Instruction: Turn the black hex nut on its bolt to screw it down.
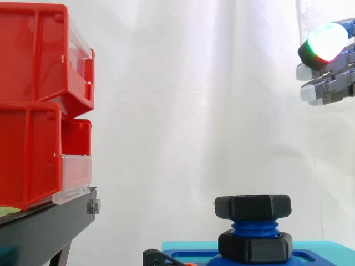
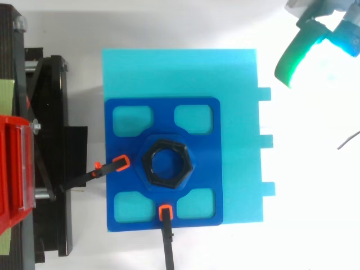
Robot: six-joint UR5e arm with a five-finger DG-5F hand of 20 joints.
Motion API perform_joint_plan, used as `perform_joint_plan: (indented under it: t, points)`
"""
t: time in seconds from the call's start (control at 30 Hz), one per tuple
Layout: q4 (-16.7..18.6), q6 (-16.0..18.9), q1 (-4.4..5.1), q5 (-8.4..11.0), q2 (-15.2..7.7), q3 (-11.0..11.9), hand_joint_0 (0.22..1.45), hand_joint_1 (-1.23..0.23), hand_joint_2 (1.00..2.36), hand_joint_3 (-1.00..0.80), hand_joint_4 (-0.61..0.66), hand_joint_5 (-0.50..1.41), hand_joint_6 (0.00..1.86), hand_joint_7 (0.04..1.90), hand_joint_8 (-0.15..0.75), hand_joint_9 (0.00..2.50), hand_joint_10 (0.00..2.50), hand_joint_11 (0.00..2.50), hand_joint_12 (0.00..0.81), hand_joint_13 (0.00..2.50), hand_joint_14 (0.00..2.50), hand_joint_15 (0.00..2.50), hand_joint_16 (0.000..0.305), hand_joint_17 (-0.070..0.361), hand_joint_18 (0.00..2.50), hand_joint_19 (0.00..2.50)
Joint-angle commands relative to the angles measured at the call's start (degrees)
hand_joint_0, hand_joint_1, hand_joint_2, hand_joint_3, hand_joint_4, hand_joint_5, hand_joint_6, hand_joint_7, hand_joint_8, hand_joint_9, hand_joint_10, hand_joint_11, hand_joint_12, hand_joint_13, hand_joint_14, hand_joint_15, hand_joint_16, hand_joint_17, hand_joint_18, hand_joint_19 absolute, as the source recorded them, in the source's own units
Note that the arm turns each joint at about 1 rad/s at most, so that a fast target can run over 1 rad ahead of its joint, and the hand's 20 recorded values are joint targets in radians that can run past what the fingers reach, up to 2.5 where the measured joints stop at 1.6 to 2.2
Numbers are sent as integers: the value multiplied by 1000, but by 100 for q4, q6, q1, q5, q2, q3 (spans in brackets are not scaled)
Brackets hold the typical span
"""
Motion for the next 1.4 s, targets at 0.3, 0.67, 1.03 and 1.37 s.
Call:
perform_joint_plan:
  t: [0.3, 0.67, 1.03, 1.37]
  points:
    - [246, 8, 121, 325, -10, 1, 537, -482, 1000, -494, 148, -186, 502, 667, 212, 351, 0, 0, 304, 286, 0, 0, 54, 121, 147, 321]
    - [360, -598, 472, 897, -520, 414, 538, -485, 1000, -493, 152, -185, 502, 673, 215, 374, 0, 0, 307, 311, 0, 0, 54, 121, 189, 346]
    - [17, -2075, 859, 958, -1293, 1240, 542, -488, 1001, -487, 157, -181, 502, 678, 220, 394, 0, 0, 307, 323, 0, 0, 54, 120, 207, 359]
    - [263, -2690, 1219, 1503, -1548, 1276, 543, -489, 1002, -483, 165, -174, 502, 692, 222, 398, 0, 0, 309, 333, 0, 0, 53, 119, 223, 369]
